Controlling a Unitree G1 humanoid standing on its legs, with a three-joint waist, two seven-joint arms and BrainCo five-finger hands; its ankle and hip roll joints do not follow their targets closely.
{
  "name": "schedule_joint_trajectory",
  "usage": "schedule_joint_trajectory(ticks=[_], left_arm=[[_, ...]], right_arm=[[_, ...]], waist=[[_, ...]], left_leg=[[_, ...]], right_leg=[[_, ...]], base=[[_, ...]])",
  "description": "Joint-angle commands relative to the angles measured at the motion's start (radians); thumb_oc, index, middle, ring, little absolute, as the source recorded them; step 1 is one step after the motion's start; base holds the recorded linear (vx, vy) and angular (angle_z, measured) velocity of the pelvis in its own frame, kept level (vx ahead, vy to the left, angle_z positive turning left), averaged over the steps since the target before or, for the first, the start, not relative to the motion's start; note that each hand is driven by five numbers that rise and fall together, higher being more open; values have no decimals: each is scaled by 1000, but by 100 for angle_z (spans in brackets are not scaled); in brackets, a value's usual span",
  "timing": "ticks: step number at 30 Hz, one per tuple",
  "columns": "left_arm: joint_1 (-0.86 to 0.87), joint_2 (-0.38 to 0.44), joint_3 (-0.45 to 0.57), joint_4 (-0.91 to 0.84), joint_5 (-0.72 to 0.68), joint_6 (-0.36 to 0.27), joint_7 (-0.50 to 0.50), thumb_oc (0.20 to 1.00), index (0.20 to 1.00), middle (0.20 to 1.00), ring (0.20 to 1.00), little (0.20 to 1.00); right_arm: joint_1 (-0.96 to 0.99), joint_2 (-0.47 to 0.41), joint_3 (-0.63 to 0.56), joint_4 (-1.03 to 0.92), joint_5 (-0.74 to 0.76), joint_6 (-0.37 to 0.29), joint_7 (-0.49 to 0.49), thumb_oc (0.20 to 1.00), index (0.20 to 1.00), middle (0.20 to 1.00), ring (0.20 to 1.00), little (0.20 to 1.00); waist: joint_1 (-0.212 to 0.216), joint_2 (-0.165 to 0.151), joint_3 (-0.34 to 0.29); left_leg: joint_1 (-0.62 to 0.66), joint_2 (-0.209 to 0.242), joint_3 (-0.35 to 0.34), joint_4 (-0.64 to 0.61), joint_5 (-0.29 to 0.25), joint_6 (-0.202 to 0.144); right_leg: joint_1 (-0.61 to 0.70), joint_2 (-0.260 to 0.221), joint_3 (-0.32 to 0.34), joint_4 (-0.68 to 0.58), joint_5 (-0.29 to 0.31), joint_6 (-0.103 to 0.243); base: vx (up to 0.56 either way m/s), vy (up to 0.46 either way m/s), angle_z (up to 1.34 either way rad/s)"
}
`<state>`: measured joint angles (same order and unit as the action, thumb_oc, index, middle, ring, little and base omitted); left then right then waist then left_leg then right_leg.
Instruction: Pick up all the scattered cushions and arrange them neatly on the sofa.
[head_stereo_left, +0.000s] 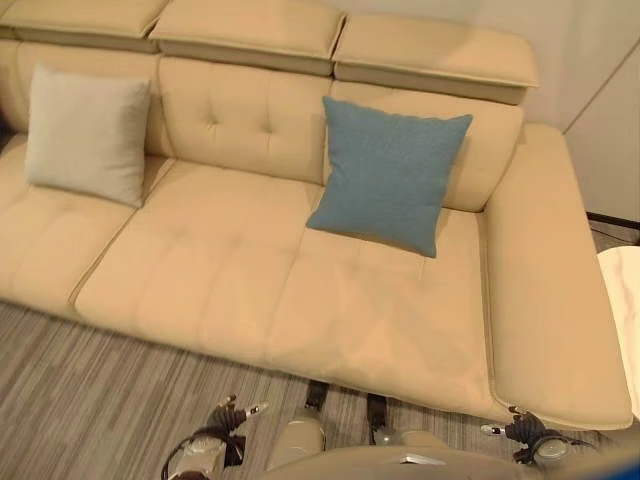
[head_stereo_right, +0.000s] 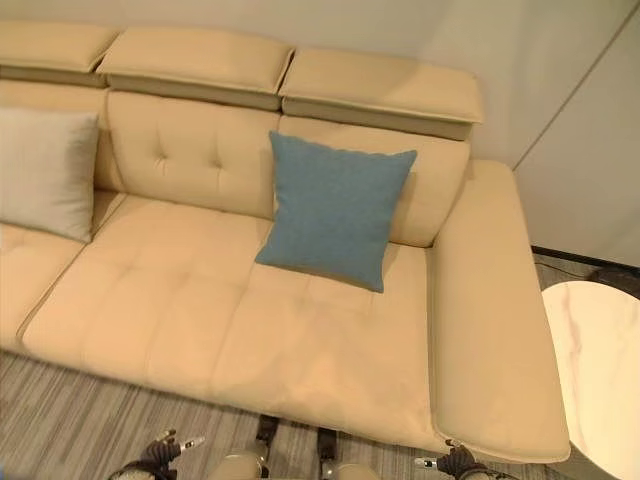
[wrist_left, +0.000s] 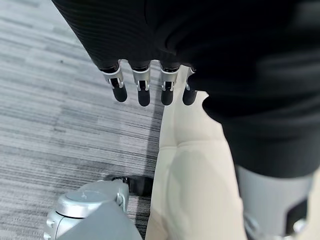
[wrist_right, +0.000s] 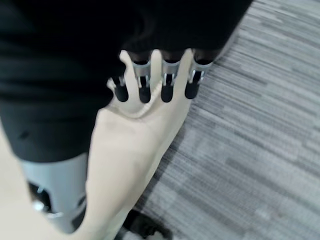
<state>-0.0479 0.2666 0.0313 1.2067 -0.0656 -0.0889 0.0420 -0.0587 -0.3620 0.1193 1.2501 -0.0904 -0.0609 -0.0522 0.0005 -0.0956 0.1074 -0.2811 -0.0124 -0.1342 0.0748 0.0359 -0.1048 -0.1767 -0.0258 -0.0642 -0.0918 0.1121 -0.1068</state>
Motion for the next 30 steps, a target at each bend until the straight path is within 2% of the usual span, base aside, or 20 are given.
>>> schedule_joint_trajectory(ticks=[1,3,4,8,9,12,13,15,17,18,20,21,26,30], left_arm=[[26,1,-8,3,22,-3,-4,1000,1000,1000,1000,1000],[36,-4,-4,19,21,-4,-5,1000,1000,1000,1000,1000],[46,-10,-6,17,27,-1,-5,1000,1000,1000,1000,1000],[37,-17,-14,13,39,1,-3,1000,1000,1000,1000,1000],[30,-19,-11,8,36,2,4,1000,1000,1000,1000,1000],[20,-23,-16,29,38,5,11,1000,1000,1000,1000,1000],[13,-19,-16,36,37,7,15,1000,1000,1000,1000,1000],[3,-11,-14,37,31,12,18,1000,1000,1000,1000,1000],[-5,-9,-6,39,26,15,19,1000,1000,1000,1000,1000],[-4,-9,-6,38,26,15,19,1000,1000,1000,1000,1000],[2,-6,2,41,26,11,18,1000,1000,1000,1000,1000],[13,-17,16,49,26,8,20,1000,1000,1000,1000,1000],[26,-38,31,55,20,12,19,1000,1000,1000,1000,1000],[27,-42,29,68,20,13,21,1000,1000,1000,1000,1000]], right_arm=[[-19,-30,-33,13,20,1,-26,1000,1000,1000,1000,1000],[-9,-19,-45,10,23,0,-23,1000,1000,1000,1000,1000],[-2,-16,-45,30,16,1,-25,1000,1000,1000,1000,1000],[-13,-7,-33,42,2,10,-25,1000,1000,1000,1000,1000],[-34,3,-8,42,-11,17,-27,1000,1000,1000,1000,1000],[-58,14,33,43,-34,18,-32,1000,1000,1000,1000,1000],[-80,19,62,51,-52,20,-32,1000,1000,1000,1000,1000],[-95,17,78,67,-54,21,-31,1000,1000,1000,1000,1000],[-96,18,83,81,-53,16,-33,1000,1000,1000,1000,1000],[-96,18,83,81,-53,16,-33,1000,1000,1000,1000,1000],[-86,20,70,90,-49,13,-35,1000,1000,1000,1000,1000],[-84,26,73,99,-52,15,-34,1000,1000,1000,1000,1000],[-70,29,61,99,-45,20,-28,1000,1000,1000,1000,1000],[-64,32,58,106,-43,20,-34,1000,1000,1000,1000,1000]], waist=[[-17,34,-34],[-31,45,-62],[-32,59,-74],[-21,59,-62],[-12,59,-48],[5,52,-33],[14,48,-19],[23,50,-12],[43,63,-19],[43,63,-16],[65,57,-45],[76,47,-65],[64,52,-88],[60,53,-100]], left_leg=[[178,20,6,-32,-42,81],[256,40,10,-61,-48,77],[267,42,14,-89,-34,76],[273,4,-22,-113,-53,84],[271,-24,-33,-131,-76,103],[251,-49,-43,-130,-96,125],[228,-53,-30,-116,-92,135],[194,-53,-18,-91,-85,142],[167,-39,-1,-77,-65,139],[171,-39,-1,-77,-67,139],[167,-41,-2,-100,-35,124],[192,-43,-1,-128,-33,118],[251,-41,-17,-162,-40,114],[253,-46,-18,-162,-51,113]], right_leg=[[36,-4,62,9,-10,123],[31,5,59,5,-1,125],[38,12,55,5,-4,129],[52,6,67,10,15,138],[24,-8,88,25,48,152],[-20,-19,115,34,77,168],[-64,-27,118,70,113,188],[-73,-14,141,137,66,188],[-26,-13,124,179,-5,178],[-23,-13,124,181,-8,178],[38,-13,125,147,-16,164],[85,-18,112,80,-8,161],[137,-8,93,11,-6,155],[145,-8,83,5,-17,155]], base=[[-29,55,37],[9,84,18],[15,118,14],[-53,161,-3],[-166,264,-27],[-200,165,-67],[-242,72,-59],[-219,49,-67],[-150,23,-62],[-108,-33,-20],[2,-98,-25],[87,-105,-16],[93,-73,5],[22,-21,16]])
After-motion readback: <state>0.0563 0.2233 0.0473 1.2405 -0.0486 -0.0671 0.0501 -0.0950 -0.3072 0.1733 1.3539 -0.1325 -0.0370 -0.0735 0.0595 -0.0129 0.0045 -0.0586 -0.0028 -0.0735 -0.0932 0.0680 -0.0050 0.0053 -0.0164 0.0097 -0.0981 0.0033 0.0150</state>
